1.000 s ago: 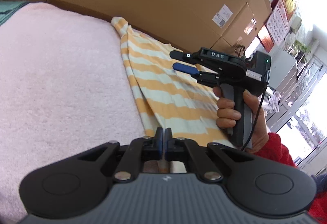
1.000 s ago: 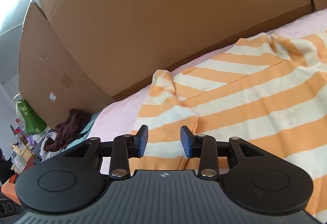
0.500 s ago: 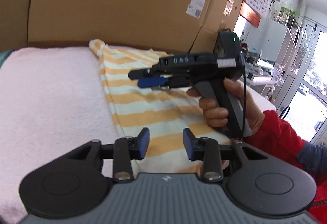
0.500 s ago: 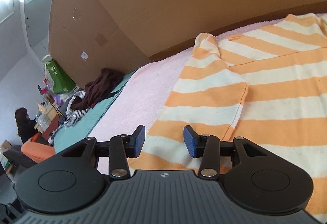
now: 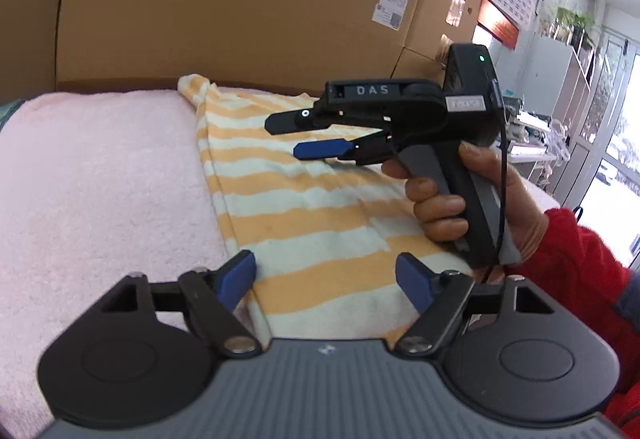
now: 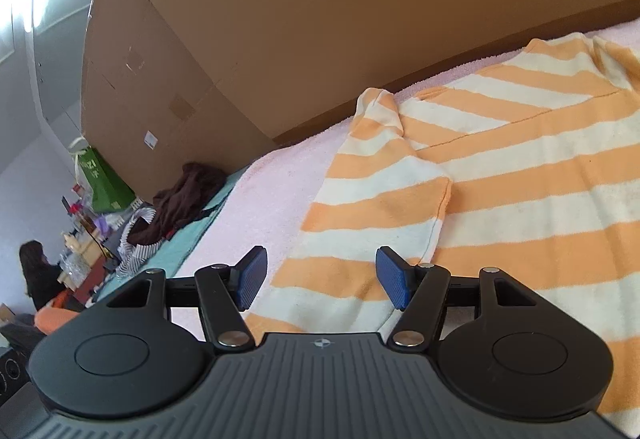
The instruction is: Fold clothes
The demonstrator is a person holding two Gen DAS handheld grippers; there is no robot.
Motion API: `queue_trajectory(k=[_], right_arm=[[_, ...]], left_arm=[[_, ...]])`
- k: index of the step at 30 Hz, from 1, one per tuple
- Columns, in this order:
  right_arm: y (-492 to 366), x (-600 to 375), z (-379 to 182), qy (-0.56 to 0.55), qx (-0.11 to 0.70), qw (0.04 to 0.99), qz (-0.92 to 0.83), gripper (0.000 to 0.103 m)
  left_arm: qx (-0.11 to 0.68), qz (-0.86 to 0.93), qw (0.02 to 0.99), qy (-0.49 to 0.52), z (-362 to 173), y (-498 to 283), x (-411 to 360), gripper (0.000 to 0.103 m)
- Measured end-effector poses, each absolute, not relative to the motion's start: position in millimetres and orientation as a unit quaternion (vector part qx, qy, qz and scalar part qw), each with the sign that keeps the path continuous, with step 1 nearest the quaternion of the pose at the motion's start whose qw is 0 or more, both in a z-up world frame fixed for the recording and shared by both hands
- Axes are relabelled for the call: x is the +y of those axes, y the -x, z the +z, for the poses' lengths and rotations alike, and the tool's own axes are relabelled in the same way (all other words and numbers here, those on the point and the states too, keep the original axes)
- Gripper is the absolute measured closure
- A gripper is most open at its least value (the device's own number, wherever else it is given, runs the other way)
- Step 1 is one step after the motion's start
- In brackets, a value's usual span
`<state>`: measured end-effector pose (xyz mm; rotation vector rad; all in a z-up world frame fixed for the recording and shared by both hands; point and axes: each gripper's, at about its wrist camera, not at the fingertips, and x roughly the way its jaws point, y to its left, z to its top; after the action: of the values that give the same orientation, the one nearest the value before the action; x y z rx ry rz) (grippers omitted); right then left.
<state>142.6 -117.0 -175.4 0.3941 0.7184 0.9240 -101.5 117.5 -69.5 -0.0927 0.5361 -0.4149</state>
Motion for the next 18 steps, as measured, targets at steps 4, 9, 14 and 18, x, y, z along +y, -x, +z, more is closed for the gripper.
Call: queue_trajectory(k=[4, 9, 14, 18], right_arm=[[-147.8, -129.5, -183.5, -0.225, 0.345, 0.816, 0.406, 0.051], [-133.8, -158.5, -192.2, -0.301, 0.341, 0.781, 0.429, 0.047], [-109.0, -153.5, -185.7, -0.206, 0.34, 0.818, 0.417, 0.049], [-100.9, -168.2, -183.9, -0.19, 0.323, 0.847, 0.378, 0.049]], left_arm=[[0.271, -0.209, 0.939, 0.041, -62.6, 104.0, 117.4, 0.023], [0.248, -0.266, 0.93, 0.05, -62.0, 108.6, 105.7, 0.015], [0.262, -0.262, 0.928, 0.016, -68.3, 104.8, 94.1, 0.015], [0.264, -0.266, 0.925, 0.057, -64.5, 94.9, 100.3, 0.011]])
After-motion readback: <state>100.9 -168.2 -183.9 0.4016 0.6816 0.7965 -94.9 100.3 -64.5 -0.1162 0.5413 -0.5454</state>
